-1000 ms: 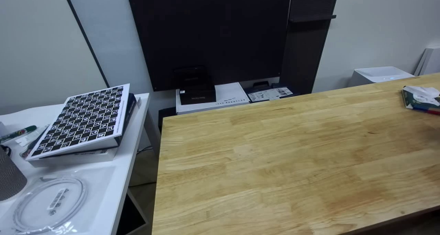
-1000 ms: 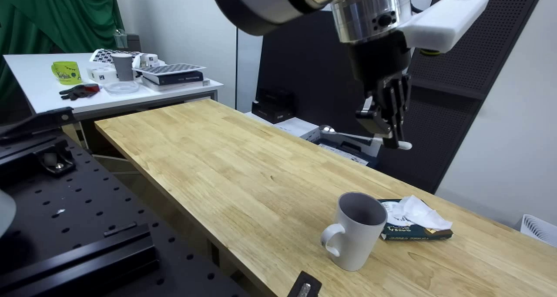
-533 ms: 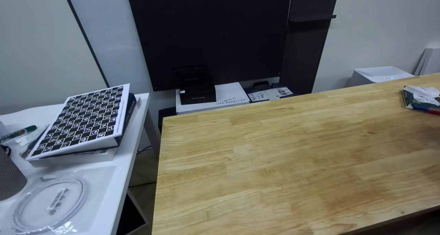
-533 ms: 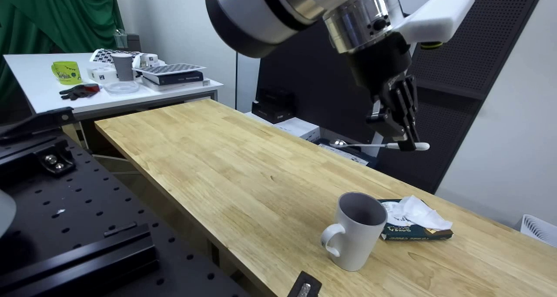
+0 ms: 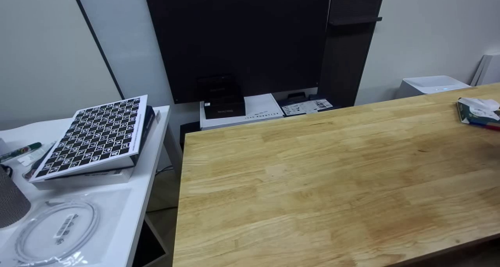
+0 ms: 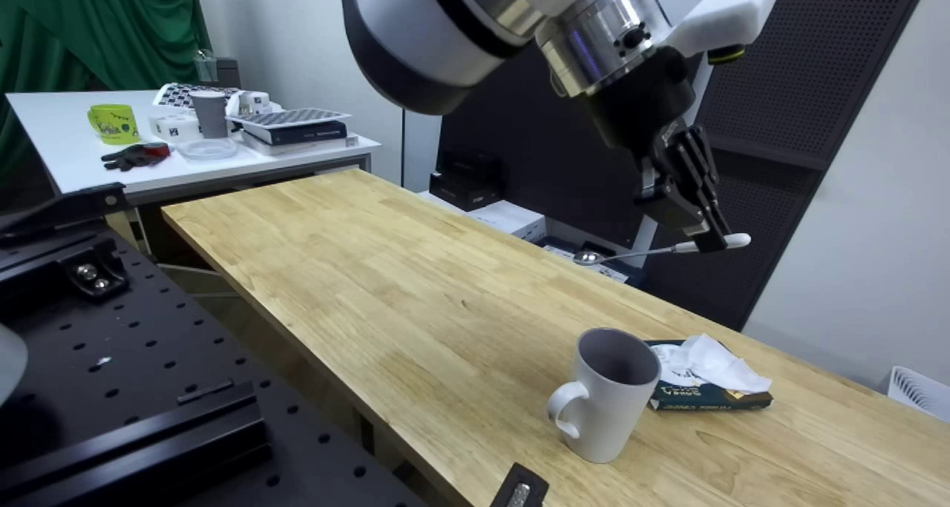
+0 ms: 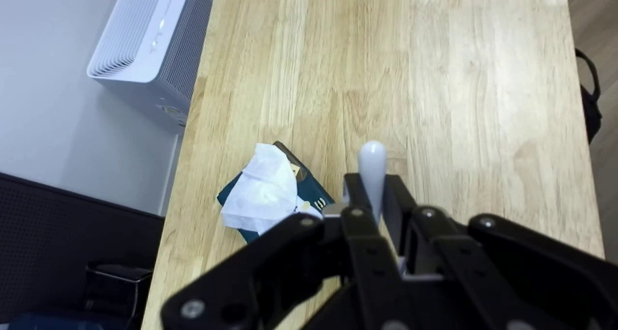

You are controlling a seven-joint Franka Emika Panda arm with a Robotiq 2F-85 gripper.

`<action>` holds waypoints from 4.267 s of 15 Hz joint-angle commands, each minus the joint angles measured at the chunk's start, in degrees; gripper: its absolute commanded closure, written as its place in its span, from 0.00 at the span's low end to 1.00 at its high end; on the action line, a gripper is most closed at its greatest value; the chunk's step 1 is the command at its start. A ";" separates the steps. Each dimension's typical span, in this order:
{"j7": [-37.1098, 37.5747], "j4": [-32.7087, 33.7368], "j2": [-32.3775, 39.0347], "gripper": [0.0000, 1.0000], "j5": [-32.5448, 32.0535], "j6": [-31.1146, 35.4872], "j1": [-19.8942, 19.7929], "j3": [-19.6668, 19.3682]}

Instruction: Put the spoon in the white mug

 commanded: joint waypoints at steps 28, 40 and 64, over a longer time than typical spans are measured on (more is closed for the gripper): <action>5.78 5.75 24.01 0.96 -1.86 -10.11 5.82 -1.83; 8.50 8.28 26.95 0.96 -5.82 -12.66 6.09 -0.06; 12.47 3.48 0.85 0.00 -12.18 -15.61 -1.28 4.92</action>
